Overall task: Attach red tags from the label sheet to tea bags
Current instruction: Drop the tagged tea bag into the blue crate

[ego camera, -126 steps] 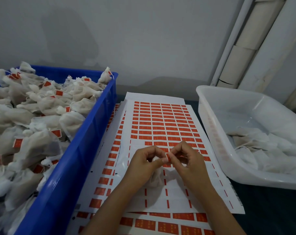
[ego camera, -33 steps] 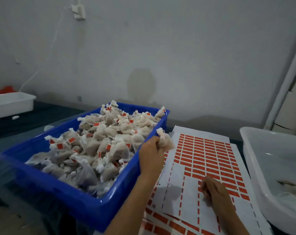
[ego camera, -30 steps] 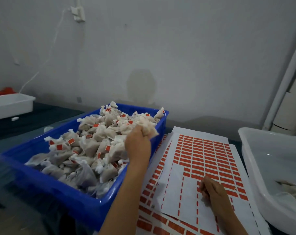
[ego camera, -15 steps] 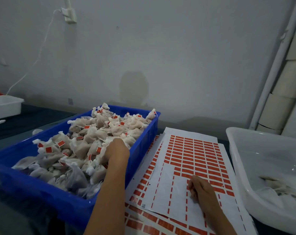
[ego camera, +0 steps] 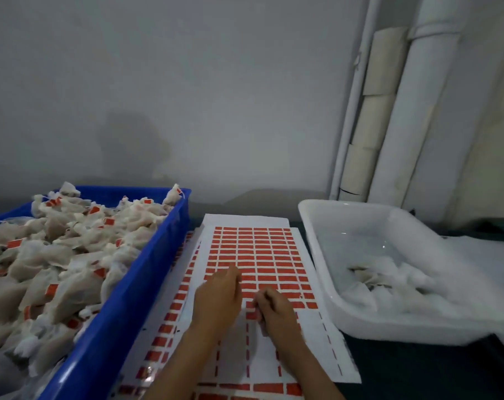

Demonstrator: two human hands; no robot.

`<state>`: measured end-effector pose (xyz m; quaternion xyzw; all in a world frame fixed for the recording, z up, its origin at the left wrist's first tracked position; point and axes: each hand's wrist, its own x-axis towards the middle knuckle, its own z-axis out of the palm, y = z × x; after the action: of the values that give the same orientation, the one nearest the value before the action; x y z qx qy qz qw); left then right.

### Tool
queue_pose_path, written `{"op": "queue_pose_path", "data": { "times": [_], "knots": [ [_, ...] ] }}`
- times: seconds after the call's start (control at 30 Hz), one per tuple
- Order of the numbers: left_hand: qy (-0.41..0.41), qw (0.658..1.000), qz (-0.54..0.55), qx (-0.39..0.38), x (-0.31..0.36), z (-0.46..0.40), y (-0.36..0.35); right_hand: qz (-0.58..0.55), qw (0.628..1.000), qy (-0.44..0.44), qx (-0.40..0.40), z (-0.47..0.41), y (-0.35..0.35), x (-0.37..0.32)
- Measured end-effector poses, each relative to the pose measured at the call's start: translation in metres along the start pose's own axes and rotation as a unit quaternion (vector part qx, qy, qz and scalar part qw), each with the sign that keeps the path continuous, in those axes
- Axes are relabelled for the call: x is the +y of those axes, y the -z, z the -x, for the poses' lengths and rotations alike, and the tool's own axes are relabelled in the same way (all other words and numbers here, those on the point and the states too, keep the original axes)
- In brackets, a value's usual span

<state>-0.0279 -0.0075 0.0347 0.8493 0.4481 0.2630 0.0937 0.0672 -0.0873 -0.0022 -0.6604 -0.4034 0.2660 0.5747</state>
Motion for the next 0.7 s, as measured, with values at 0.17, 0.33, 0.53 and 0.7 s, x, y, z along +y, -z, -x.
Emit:
{"op": "queue_pose_path", "data": {
  "times": [0.17, 0.33, 0.53, 0.7],
  "knots": [
    [0.04, 0.997, 0.039, -0.058, -0.013, 0.006, -0.032, -0.008, 1.0, 0.008, 0.023, 0.0, 0.004, -0.006],
    [0.006, 0.998, 0.044, -0.047, -0.013, 0.009, -0.042, 0.005, 0.999, 0.004, 0.048, -0.005, 0.005, -0.013],
    [0.003, 0.997, 0.046, -0.063, -0.011, 0.006, -0.044, 0.021, 0.998, 0.018, 0.053, -0.01, 0.014, -0.038],
    [0.002, 0.996, 0.073, -0.059, -0.013, 0.009, -0.045, 0.096, 0.993, 0.041, 0.047, -0.011, 0.039, -0.074]
  ]
}}
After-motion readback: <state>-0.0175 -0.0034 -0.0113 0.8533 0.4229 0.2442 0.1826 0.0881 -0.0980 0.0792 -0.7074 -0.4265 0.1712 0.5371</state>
